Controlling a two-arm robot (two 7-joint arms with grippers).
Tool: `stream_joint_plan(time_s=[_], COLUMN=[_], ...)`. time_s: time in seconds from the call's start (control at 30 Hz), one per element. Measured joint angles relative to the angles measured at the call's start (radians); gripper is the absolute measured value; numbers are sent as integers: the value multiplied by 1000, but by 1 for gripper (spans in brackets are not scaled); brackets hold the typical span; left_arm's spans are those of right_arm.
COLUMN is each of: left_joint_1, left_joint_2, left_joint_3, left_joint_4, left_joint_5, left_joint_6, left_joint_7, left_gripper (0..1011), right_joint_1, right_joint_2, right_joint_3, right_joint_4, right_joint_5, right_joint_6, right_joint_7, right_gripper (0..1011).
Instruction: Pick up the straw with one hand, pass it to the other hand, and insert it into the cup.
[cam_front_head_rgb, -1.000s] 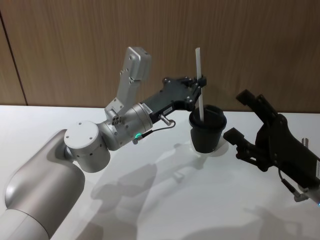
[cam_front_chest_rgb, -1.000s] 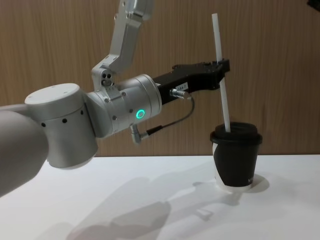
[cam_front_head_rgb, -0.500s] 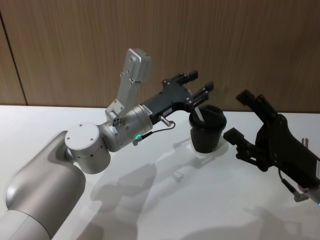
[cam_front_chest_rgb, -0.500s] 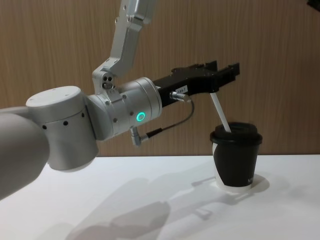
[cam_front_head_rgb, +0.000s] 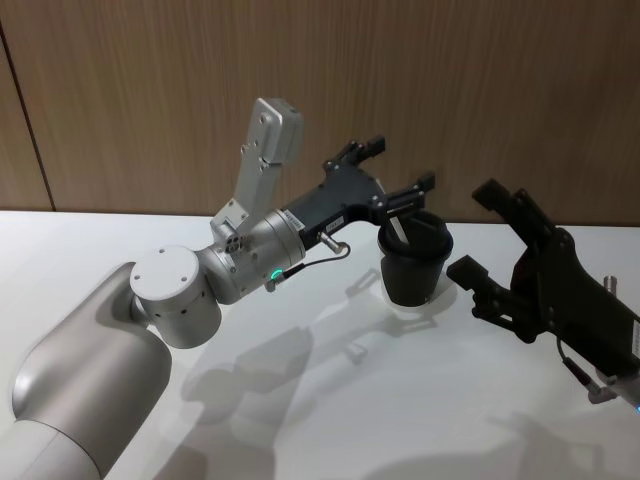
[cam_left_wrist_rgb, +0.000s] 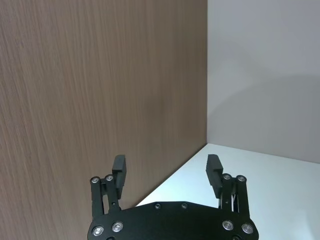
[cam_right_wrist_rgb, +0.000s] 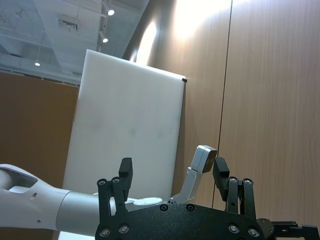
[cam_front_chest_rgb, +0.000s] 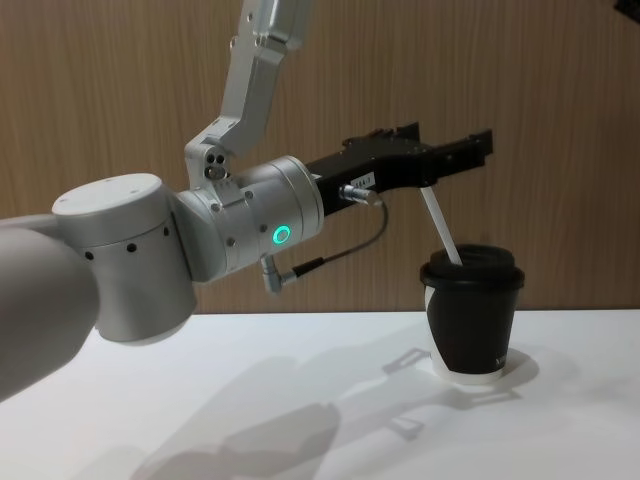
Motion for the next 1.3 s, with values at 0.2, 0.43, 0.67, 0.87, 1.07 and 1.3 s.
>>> stream_joint_plan(time_s=[0.2, 0.43, 0.67, 0.87, 1.07, 1.3], left_joint_1=[0, 0, 11, 24, 36, 53], left_joint_2=[-1, -1, 4, 12, 18, 27], left_joint_3=[0, 0, 0, 3, 6, 7], left_joint_4=[1, 1, -13, -34, -53, -80], left_joint_5=[1, 2, 9, 18, 26, 41], left_joint_6=[0, 0, -5, -11, -15, -17], left_joint_7=[1, 1, 0, -3, -3, 9], left_gripper=[1003, 1003, 1003, 1003, 1003, 1003], right_joint_1=[0, 1, 8, 11, 11, 8], right_joint_2=[0, 0, 9, 26, 40, 42], right_joint_3=[0, 0, -3, -4, -1, 6], right_joint_4=[0, 0, -1, -16, -37, -60], right_joint_5=[0, 0, -14, -60, -115, -145], right_joint_6=[0, 0, -1, -1, 11, 35], right_joint_7=[0, 0, -14, -60, -133, -212], right_gripper=[1001, 1001, 1001, 1001, 1001, 1001])
